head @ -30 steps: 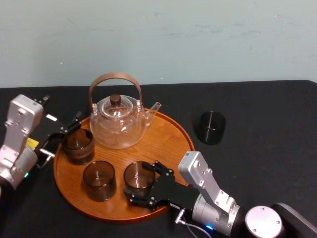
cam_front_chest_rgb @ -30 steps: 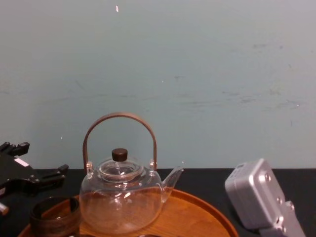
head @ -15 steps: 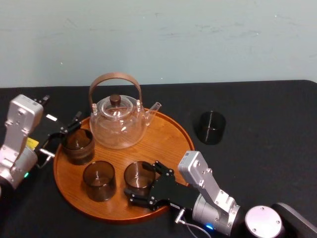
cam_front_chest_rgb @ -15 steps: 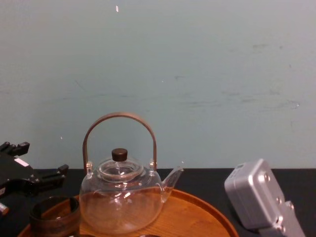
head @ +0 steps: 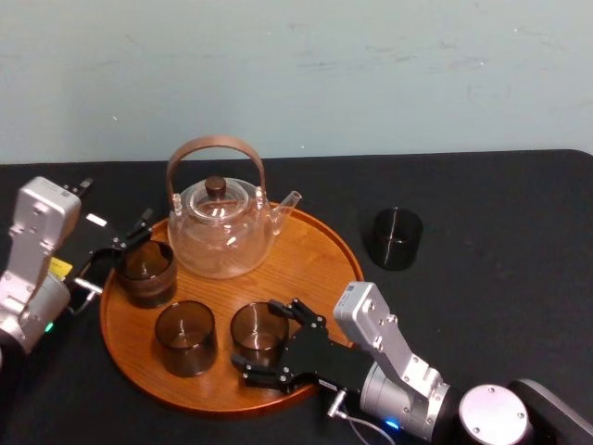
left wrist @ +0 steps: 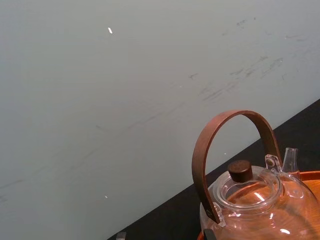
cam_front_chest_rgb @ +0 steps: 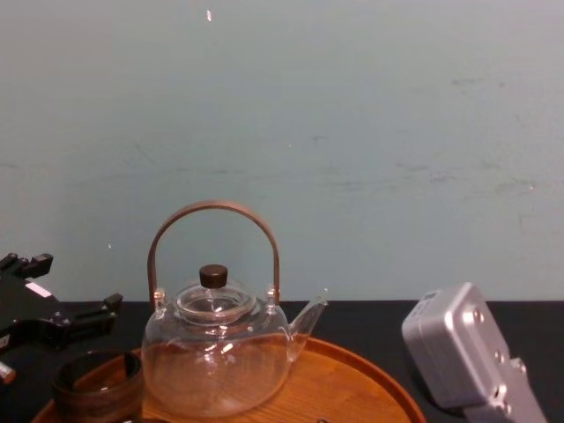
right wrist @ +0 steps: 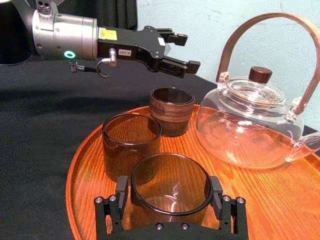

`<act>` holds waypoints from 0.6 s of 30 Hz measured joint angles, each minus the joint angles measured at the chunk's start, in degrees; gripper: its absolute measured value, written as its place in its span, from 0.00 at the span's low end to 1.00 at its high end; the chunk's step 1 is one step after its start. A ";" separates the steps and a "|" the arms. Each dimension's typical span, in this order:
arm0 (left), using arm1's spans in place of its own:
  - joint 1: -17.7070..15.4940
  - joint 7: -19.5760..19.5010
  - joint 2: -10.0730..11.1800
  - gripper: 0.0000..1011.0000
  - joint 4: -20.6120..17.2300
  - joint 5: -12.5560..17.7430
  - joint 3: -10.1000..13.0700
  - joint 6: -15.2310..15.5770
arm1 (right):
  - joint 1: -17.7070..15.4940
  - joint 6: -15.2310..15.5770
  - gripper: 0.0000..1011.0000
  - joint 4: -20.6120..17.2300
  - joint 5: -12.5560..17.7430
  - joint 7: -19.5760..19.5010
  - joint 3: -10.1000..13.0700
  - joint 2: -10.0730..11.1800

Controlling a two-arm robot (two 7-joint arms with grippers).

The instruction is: Pick up the glass from the table and place it on the tray.

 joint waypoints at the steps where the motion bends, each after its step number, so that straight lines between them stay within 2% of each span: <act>1: 0.00 0.00 0.00 0.99 0.00 0.00 0.00 0.00 | -0.05 -0.13 0.99 -0.03 0.08 0.04 0.04 0.01; 6: 0.00 0.00 0.00 0.99 0.00 0.00 0.00 0.00 | -0.64 -0.81 0.99 -1.41 0.42 0.12 0.42 0.72; 18: 0.00 0.00 0.00 0.99 0.00 0.00 0.00 0.00 | -5.39 -1.84 0.99 -11.16 -1.38 -3.49 3.01 4.30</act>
